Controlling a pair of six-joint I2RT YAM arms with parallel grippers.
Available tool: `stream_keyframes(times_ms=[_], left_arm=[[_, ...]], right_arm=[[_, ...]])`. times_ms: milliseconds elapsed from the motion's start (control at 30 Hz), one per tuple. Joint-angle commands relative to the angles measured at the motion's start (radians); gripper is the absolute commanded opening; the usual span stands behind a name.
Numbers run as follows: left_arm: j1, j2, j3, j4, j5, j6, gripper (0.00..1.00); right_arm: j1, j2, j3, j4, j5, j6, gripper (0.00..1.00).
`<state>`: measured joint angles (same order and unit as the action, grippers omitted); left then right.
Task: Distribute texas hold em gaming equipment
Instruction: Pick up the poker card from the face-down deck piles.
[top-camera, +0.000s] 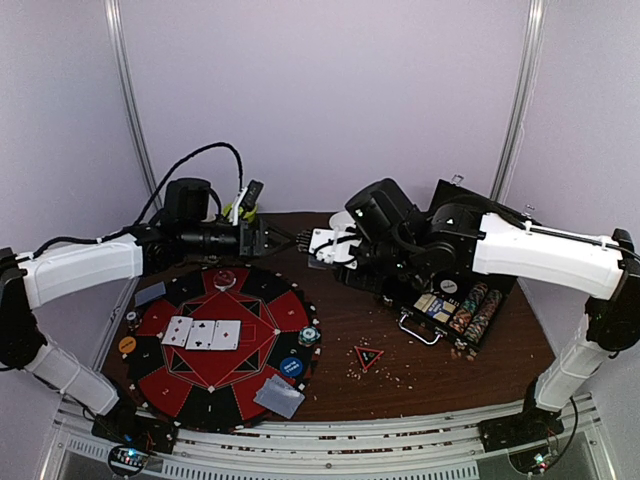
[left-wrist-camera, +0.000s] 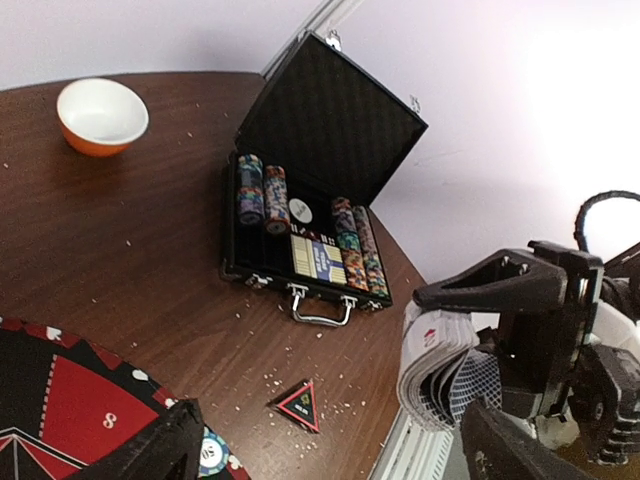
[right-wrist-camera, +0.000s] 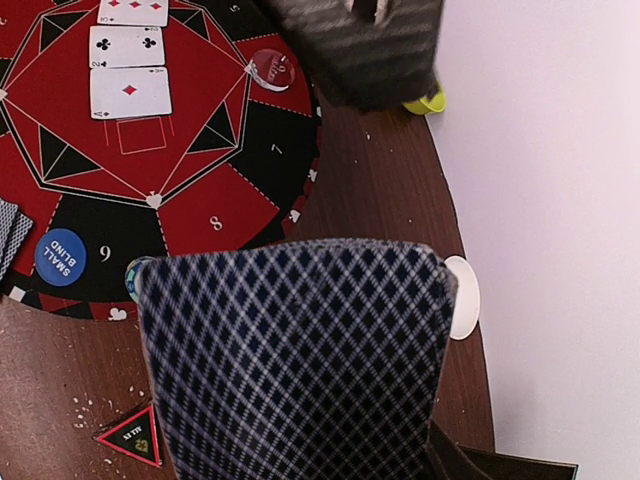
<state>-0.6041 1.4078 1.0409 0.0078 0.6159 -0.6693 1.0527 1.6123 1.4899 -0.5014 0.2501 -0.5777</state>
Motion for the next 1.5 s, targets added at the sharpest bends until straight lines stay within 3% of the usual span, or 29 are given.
stream_keyframes(times_ms=[0,333,533,700,800,900,1033,1200,1467], left_arm=[[-0.023,0.035,0.015,0.099,0.088,-0.025,0.88],[-0.043,0.096,0.006,0.247,0.18,-0.057,0.89],[-0.06,0.172,0.111,0.047,0.066,0.076,0.81],[-0.062,0.208,0.173,-0.009,0.049,0.132,0.79],[-0.063,0.219,0.201,-0.091,0.063,0.189,0.69],[-0.061,0.204,0.206,-0.156,0.028,0.23,0.53],[-0.062,0.185,0.208,-0.192,-0.003,0.252,0.44],[-0.056,0.16,0.217,-0.233,-0.071,0.281,0.43],[-0.048,0.147,0.238,-0.258,-0.083,0.307,0.51]], right_arm=[[0.006,0.024,0.046,0.01,0.0,0.004,0.44],[0.007,0.058,0.065,0.009,0.001,-0.015,0.44],[0.007,0.068,0.076,0.012,0.0,-0.02,0.44],[0.006,0.079,0.082,0.01,-0.002,-0.021,0.44],[0.005,0.075,0.08,0.01,0.002,-0.019,0.44],[0.004,0.068,0.07,0.016,0.006,-0.022,0.44],[0.005,0.072,0.07,0.017,0.01,-0.022,0.44],[0.004,0.078,0.073,0.016,0.011,-0.023,0.44],[0.004,0.083,0.075,0.012,0.017,-0.027,0.44]])
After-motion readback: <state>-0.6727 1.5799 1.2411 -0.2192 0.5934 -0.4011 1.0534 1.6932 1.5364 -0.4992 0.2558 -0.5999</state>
